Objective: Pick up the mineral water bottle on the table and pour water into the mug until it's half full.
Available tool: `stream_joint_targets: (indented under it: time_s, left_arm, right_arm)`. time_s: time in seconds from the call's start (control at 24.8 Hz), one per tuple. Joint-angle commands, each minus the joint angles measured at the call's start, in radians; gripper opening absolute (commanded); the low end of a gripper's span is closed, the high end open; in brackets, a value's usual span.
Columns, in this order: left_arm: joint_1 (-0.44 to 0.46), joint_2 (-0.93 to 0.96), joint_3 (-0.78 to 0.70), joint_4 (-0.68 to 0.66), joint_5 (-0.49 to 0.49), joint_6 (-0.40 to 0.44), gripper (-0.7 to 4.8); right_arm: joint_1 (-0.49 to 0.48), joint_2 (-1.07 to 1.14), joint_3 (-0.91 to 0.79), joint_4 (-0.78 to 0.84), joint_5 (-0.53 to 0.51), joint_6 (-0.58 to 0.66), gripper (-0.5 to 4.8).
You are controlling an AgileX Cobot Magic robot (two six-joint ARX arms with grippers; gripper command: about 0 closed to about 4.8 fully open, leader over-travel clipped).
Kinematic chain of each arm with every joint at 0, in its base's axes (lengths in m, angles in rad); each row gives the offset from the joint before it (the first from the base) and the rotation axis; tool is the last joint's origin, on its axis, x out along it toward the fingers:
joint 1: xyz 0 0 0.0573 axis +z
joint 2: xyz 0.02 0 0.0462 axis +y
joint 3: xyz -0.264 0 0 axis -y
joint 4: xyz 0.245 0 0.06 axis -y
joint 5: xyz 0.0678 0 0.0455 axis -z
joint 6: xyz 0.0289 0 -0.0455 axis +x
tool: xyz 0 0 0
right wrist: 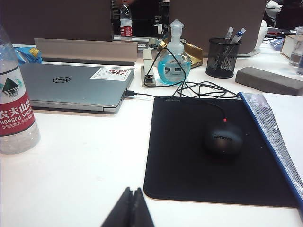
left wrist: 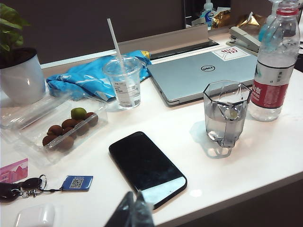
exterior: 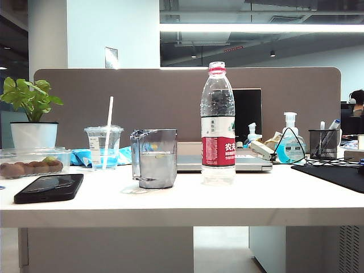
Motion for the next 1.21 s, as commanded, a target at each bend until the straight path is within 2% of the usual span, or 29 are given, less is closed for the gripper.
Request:
stream_joint_targets:
  time_s: [0.04,0.12,0.24,0.28,0.36,0.44,0.48,0.57,0.65,0.85,1.21]
  left_arm:
    - [0.0,0.0,0.003,0.014,0.003,0.003,-0.04]
    - [0.002,-0.003,0.002,0.015,0.002,0.011,-0.04]
    - [0.11,-0.008,-0.034,0.082,0.076,-0.02,-0.04]
    - [0.204,-0.009,-0.102,0.209,0.16,-0.021,-0.04]
    - [0.335,-0.009,-0.214,0.419,0.297,-0.036,-0.04]
    - [0.411,-0.01,-0.291,0.539,0.317,-0.075,-0.04]
    - [0.428,-0.015,-0.316,0.555,0.3,-0.089,-0.04]
    - [0.437,-0.023,-0.371,0.587,0.218,-0.107,-0.04]
    - [0.437,-0.023,-0.437,0.624,0.187,-0.137,-0.04]
    - [0.437,-0.023,-0.471,0.571,0.209,-0.139,-0.04]
    - [0.437,-0.023,-0.471,0.565,0.208,-0.139,-0.04]
  right_arm:
    - [-0.001,0.001,-0.008,0.014,-0.002,0.005,-0.05]
    - [-0.001,0.001,-0.008,0.014,-0.002,0.005,-0.05]
    - [-0.002,0.001,-0.008,0.014,-0.002,0.005,-0.05]
    - [-0.001,0.001,-0.008,0.014,-0.002,0.005,-0.05]
    - [-0.001,0.001,-0.008,0.014,-0.002,0.005,-0.05]
    - [-0.002,0.001,-0.008,0.014,0.0,0.005,-0.05]
    - [-0.002,0.001,-0.008,0.014,0.0,0.005,-0.05]
    - [-0.002,0.001,-0.008,0.014,0.0,0.005,-0.05]
    - [-0.002,0.001,-0.008,0.014,-0.001,0.005,-0.05]
    - [-0.002,0.001,-0.008,0.014,-0.002,0.005,-0.05]
    - [-0.001,0.001,-0.008,0.013,-0.002,0.005,-0.05]
